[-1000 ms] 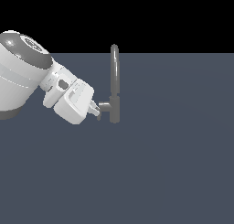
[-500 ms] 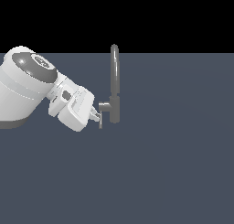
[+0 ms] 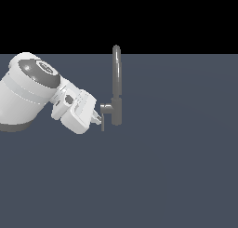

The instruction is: Turn on the faucet by rotating a designated handle.

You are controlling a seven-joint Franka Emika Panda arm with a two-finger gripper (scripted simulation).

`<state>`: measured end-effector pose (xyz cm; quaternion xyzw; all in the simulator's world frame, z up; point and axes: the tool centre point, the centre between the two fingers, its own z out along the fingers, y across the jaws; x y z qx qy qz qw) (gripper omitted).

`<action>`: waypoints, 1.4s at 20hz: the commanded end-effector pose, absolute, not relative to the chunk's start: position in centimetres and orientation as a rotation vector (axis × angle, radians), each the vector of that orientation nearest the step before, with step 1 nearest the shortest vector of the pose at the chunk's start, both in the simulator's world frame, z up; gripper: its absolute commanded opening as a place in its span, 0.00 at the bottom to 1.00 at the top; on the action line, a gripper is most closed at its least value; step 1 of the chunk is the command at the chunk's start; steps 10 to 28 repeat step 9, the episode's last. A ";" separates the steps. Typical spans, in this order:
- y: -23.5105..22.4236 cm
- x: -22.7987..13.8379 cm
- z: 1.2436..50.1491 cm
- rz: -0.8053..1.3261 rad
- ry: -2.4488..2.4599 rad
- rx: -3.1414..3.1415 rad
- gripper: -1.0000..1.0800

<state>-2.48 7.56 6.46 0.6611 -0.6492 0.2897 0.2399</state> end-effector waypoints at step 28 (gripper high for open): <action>6.4 -0.8 2.7 0.767 -1.756 1.788 0.00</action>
